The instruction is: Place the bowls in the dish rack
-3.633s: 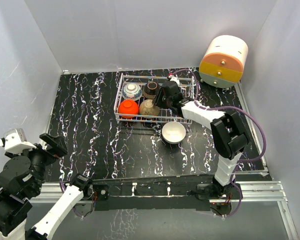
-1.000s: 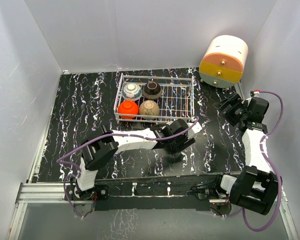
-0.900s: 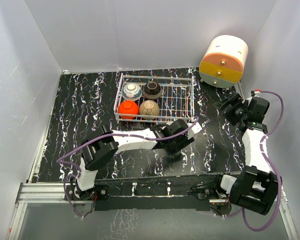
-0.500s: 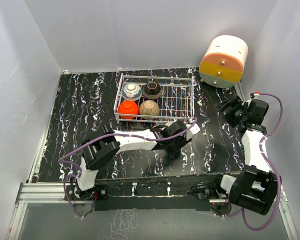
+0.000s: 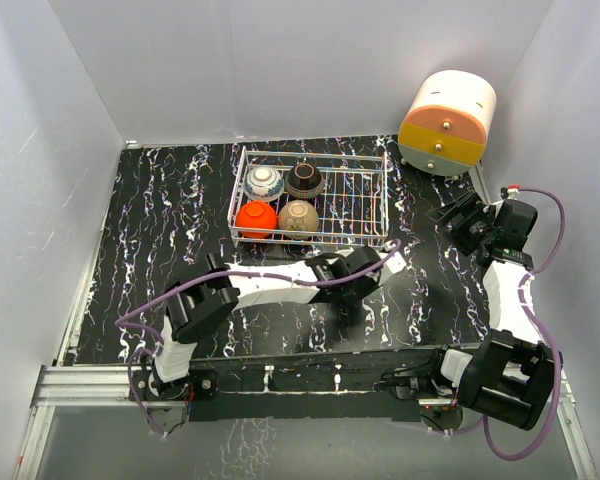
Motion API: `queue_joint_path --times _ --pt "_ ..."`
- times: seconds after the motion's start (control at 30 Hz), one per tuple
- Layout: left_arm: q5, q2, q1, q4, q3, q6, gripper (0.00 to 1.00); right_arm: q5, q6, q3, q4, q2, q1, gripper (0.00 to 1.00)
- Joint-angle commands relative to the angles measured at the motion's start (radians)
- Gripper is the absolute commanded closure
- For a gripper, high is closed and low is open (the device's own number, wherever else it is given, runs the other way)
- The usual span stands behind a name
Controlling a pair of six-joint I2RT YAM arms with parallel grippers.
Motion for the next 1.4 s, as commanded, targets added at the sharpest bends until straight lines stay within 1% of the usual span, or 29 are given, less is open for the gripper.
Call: queue_joint_path --times 0.0,0.13,0.2,0.23,0.3,0.4,0.47,0.57,0.73,0.83,1.0,1.2,1.37 --pt "0.065 -0.146 -0.063 -0.129 0.139 -0.076 1.0 -0.018 0.003 0.003 0.062 -0.006 -0.011 0.21" --pt "0.128 -0.315 -0.061 -0.053 0.136 -0.164 1.0 -0.022 0.005 0.0 0.065 -0.011 -0.014 0.21" --pt "0.167 -0.384 -0.031 0.009 0.127 -0.207 1.0 -0.024 0.007 -0.003 0.068 -0.011 -0.014 0.21" --pt "0.201 -0.411 -0.003 0.042 0.121 -0.237 1.0 -0.026 0.007 -0.004 0.07 -0.011 -0.014 0.21" --pt "0.295 -0.449 0.089 0.129 0.094 -0.332 1.0 -0.031 0.009 -0.002 0.071 -0.011 -0.014 0.21" --pt "0.393 -0.453 0.223 0.243 0.06 -0.446 1.0 -0.038 0.016 -0.001 0.073 -0.015 -0.015 0.21" --pt "0.475 -0.428 0.297 0.333 0.046 -0.541 1.0 -0.04 0.018 0.002 0.074 -0.017 -0.015 0.21" --pt "0.57 -0.362 0.365 0.47 0.05 -0.652 1.0 -0.044 0.022 0.004 0.075 -0.017 -0.016 0.21" --pt "0.655 -0.211 0.425 0.638 0.112 -0.817 1.0 -0.053 0.027 0.008 0.076 -0.014 -0.016 0.21" --pt "0.693 -0.095 0.446 0.721 0.176 -0.912 1.0 -0.053 0.025 0.004 0.076 -0.012 -0.016 0.21" --pt "0.712 0.059 0.465 0.838 0.261 -1.03 1.0 -0.056 0.024 0.004 0.076 -0.006 -0.016 0.21" --pt "0.7 0.18 0.503 1.017 0.278 -1.171 1.0 -0.058 0.021 0.0 0.077 -0.001 -0.016 0.21" --pt "0.685 0.228 0.512 1.003 0.3 -1.196 1.0 -0.058 0.021 -0.005 0.084 0.006 -0.016 0.21"
